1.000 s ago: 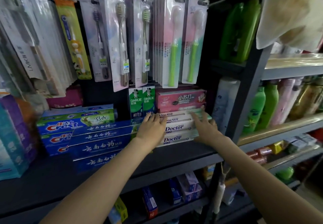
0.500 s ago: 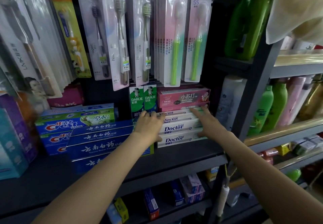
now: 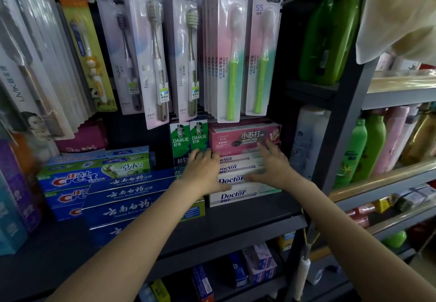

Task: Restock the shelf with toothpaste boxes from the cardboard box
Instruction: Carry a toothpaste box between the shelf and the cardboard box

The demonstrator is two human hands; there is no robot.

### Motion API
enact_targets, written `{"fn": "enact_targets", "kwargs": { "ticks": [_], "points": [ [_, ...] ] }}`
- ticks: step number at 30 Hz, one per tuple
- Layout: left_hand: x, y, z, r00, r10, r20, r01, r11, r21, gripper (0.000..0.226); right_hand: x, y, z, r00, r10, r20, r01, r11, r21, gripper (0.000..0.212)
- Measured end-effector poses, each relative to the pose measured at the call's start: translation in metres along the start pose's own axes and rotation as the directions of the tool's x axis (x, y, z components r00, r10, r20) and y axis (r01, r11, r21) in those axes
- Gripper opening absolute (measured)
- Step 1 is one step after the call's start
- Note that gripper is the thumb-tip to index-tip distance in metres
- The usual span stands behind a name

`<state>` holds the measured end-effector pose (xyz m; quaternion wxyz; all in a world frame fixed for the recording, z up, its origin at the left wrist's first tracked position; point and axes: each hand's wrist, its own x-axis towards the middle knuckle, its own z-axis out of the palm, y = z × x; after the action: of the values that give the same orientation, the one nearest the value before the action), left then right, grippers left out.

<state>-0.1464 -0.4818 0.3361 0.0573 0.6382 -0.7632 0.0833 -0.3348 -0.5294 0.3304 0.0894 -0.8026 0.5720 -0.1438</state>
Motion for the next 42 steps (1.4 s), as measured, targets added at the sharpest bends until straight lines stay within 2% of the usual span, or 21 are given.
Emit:
{"fn": "enact_targets", "kwargs": {
  "ticks": [3, 6, 9, 15, 18, 21, 25, 29, 32, 35, 37, 40, 42],
  "points": [
    [0.003, 0.006, 0.003, 0.999, 0.007, -0.033, -0.009, 0.998, -0.060, 0.090, 0.000, -0.005, 0.000, 0.995, -0.097, -0.039, 0.098, 0.995, 0.028, 0.101],
    [0.006, 0.009, 0.004, 0.997, -0.027, -0.074, 0.022, 0.998, -0.061, 0.090, 0.001, -0.003, -0.001, 0.992, -0.107, 0.066, 0.103, 0.993, 0.062, 0.102],
    [0.007, 0.009, 0.006, 0.998, -0.045, -0.040, 0.043, 0.998, -0.046, 0.090, 0.005, -0.003, -0.002, 0.986, -0.114, 0.123, 0.116, 0.993, -0.015, 0.102],
    [-0.003, 0.006, 0.008, 0.998, -0.023, -0.063, 0.024, 1.000, 0.018, 0.089, -0.001, -0.003, 0.000, 0.986, -0.134, 0.098, 0.140, 0.988, -0.062, 0.101],
    [-0.016, 0.002, 0.010, 0.998, 0.032, -0.062, -0.023, 0.991, 0.135, 0.078, -0.008, 0.001, 0.000, 0.968, -0.233, 0.092, 0.248, 0.941, -0.232, 0.101],
    [-0.022, 0.001, 0.013, 0.996, 0.034, -0.077, -0.020, 0.983, 0.180, 0.074, -0.010, 0.001, 0.005, 0.948, -0.281, 0.150, 0.318, 0.867, -0.384, 0.101],
    [-0.022, 0.003, 0.012, 0.997, 0.031, -0.071, -0.017, 0.982, 0.190, 0.077, -0.009, -0.003, 0.011, 0.953, -0.280, 0.119, 0.303, 0.846, -0.439, 0.095],
    [-0.024, -0.002, 0.011, 0.996, 0.047, -0.078, -0.037, 0.992, 0.124, 0.078, -0.009, 0.000, 0.015, 0.952, -0.297, 0.072, 0.296, 0.841, -0.453, 0.090],
    [-0.035, -0.007, 0.011, 0.995, 0.038, -0.088, -0.031, 0.996, 0.078, 0.083, -0.011, 0.001, 0.014, 0.957, -0.284, 0.061, 0.285, 0.879, -0.381, 0.095],
    [-0.044, -0.013, 0.009, 0.997, 0.025, -0.077, -0.019, 0.997, 0.073, 0.083, -0.015, 0.005, 0.011, 0.997, -0.074, -0.034, 0.071, 0.995, -0.074, 0.103],
    [-0.044, -0.015, 0.006, 0.999, 0.013, -0.044, -0.010, 0.997, 0.074, 0.085, -0.017, 0.013, 0.008, 0.999, 0.051, 0.008, -0.052, 0.998, 0.025, 0.101],
    [-0.033, -0.012, 0.000, 1.000, 0.000, 0.007, 0.000, 0.995, 0.098, 0.089, -0.016, 0.025, 0.004, 0.994, 0.072, 0.085, -0.084, 0.986, 0.142, 0.098],
    [-0.024, -0.009, -0.004, 0.997, -0.021, 0.075, 0.011, 0.993, 0.121, 0.093, -0.015, 0.029, 0.004, 0.994, 0.059, 0.093, -0.072, 0.986, 0.152, 0.098]
  ]
}}
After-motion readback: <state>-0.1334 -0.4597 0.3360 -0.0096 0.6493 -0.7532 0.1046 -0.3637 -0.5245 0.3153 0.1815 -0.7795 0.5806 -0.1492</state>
